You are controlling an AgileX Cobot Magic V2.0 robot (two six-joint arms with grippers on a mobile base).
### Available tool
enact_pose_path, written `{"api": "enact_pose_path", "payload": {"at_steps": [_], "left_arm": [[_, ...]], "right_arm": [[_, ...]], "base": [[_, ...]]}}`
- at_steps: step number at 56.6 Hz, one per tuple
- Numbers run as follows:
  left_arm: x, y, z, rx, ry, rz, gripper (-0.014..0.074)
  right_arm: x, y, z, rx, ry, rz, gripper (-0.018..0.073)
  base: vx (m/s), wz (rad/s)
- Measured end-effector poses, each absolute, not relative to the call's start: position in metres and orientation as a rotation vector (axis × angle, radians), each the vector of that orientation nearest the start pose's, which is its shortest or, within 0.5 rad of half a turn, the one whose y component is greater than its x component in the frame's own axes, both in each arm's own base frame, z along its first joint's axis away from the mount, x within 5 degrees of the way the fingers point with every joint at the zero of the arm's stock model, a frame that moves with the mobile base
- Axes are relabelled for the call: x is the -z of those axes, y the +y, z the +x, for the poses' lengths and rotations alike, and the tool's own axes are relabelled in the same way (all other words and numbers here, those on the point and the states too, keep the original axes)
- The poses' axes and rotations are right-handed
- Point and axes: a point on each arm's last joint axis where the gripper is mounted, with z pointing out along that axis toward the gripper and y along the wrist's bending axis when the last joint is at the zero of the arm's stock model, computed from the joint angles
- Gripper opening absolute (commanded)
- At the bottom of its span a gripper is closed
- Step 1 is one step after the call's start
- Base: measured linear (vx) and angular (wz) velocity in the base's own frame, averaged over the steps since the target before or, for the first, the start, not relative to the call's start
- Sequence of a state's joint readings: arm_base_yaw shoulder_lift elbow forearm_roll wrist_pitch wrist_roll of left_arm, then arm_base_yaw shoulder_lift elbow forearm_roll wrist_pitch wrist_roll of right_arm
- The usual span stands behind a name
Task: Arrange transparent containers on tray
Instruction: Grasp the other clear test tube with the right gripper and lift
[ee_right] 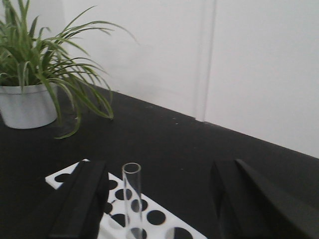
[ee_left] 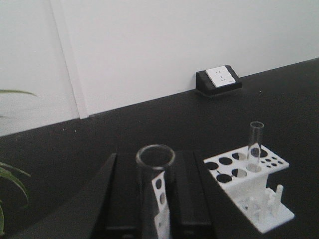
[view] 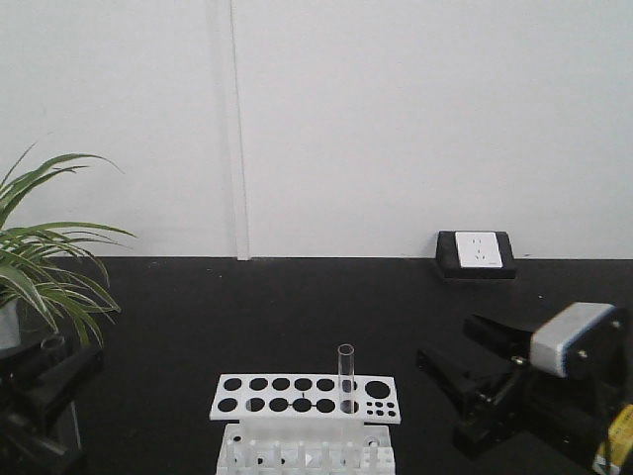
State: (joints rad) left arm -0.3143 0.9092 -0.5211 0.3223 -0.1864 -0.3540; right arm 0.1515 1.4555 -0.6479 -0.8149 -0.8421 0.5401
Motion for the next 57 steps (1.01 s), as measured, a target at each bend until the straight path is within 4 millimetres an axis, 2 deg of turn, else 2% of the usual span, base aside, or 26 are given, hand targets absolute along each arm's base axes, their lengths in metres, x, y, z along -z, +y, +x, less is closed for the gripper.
{"api": "enact_pose_path", "payload": {"at_steps": [9, 20, 42, 53, 57], "left_arm": [[-0.293, -0.063, 0.176, 0.321, 1.712, 0.264, -0.0003], [-0.294, -0.063, 0.176, 0.328, 1.697, 0.262, -0.0003], [-0.294, -0.063, 0.176, 0.328, 1.693, 0.264, -0.0003], [-0.294, -0.063, 0.176, 0.327, 1.692, 0.265, -0.0003], [-0.294, -0.063, 0.176, 0.327, 1.692, 0.265, -0.0003]], "right_arm": [[-0.250, 0.120, 0.297, -0.584, 1.519, -0.692, 0.0483], [-0.240, 0.141, 0.316, -0.625, 1.528, -0.730, 0.0483], [-0.209, 0.154, 0.358, -0.629, 1.583, -0.731, 0.0483], [-0.185, 0.157, 0.368, -0.644, 1.637, -0.731, 0.0475], [-0.178, 0.158, 0.369, -0.653, 1.649, -0.731, 0.0436]], "base": [[0.00, 0.00], [0.00, 0.00], [0.00, 0.00], [0.00, 0.00], [0.00, 0.00]]}}
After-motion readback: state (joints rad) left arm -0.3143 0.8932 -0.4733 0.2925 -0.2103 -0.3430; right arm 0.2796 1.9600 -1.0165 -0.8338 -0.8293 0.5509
